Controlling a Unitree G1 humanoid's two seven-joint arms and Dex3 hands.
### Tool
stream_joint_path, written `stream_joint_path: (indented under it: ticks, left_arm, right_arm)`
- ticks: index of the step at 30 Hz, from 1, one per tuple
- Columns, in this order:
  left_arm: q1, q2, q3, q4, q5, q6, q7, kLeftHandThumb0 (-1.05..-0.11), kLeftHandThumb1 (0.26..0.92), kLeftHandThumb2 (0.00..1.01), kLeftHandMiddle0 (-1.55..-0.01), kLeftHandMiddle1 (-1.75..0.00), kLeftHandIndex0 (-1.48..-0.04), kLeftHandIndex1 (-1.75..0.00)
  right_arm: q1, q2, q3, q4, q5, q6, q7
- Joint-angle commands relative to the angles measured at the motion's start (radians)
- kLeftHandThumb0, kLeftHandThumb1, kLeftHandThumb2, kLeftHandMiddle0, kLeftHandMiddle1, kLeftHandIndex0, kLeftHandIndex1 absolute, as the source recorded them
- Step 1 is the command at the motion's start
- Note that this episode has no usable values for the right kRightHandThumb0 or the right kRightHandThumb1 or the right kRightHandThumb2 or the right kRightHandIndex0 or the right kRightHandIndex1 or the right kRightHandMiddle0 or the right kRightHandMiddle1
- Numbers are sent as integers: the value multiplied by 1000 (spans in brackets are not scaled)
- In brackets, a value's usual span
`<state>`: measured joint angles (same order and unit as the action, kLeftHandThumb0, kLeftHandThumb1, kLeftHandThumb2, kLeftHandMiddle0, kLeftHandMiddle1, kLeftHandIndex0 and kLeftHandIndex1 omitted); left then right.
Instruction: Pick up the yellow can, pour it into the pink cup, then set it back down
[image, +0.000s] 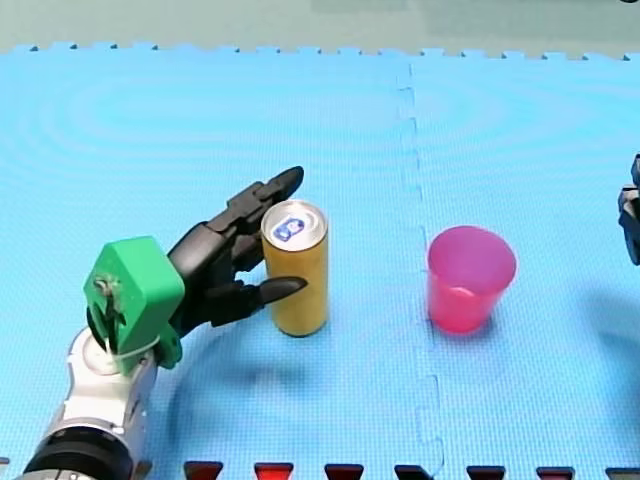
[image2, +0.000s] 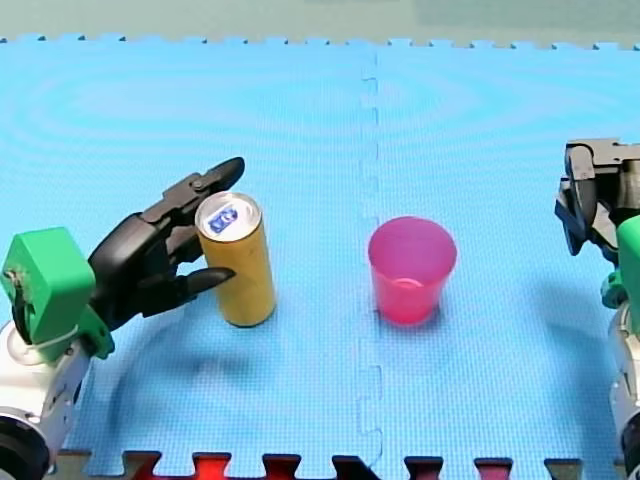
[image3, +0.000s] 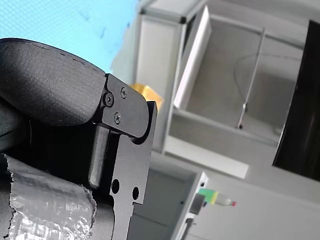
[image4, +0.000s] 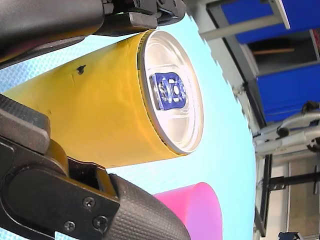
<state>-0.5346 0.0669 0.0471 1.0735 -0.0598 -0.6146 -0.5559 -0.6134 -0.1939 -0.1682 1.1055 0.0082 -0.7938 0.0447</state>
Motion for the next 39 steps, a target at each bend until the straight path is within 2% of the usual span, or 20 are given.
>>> stream_joint_path:
  ticks: [1, 13, 21, 27, 33, 35, 36, 39]
  left_arm:
    - [0, 3, -1, -7, 1, 1, 4, -918, 800, 0, -75, -5, -103, -2]
    - [-11, 4, -22, 1, 17, 49, 4, -888, 788, 0, -80, -4, -108, -2]
    - [-33, 0, -51, 49, 76, 10, 67, -877, 791, 1, -88, -7, -120, -5]
    - [-63, -11, -61, 91, 102, 18, 99, -874, 796, 2, -95, -8, -124, -4]
    - [-76, -26, -52, 116, 93, 18, 103, -870, 800, 2, -103, -9, -130, -4]
    - [-77, -40, -32, 123, 73, 21, 109, -858, 795, 1, -105, -9, -132, -4]
    - [-76, -50, -19, 125, 60, 22, 117, -808, 793, 1, -127, -18, -154, -12]
    - [-60, -106, 25, 126, 35, -10, 264, -724, 792, 0, -255, -63, -256, -41]
  right_arm:
    - [3, -6, -2, -5, 4, 0, 0]
    - [9, -3, 0, -21, 3, 0, -5]
    - [25, -2, 1, -43, 4, -5, -5]
    - [35, -4, -1, -60, 8, -8, 0]
    - [41, -7, -3, -70, 13, -8, 6]
    - [42, -7, -4, -71, 14, -9, 9]
    - [43, -8, -4, -72, 15, -9, 10]
    - [45, -7, -6, -76, 18, -9, 14]
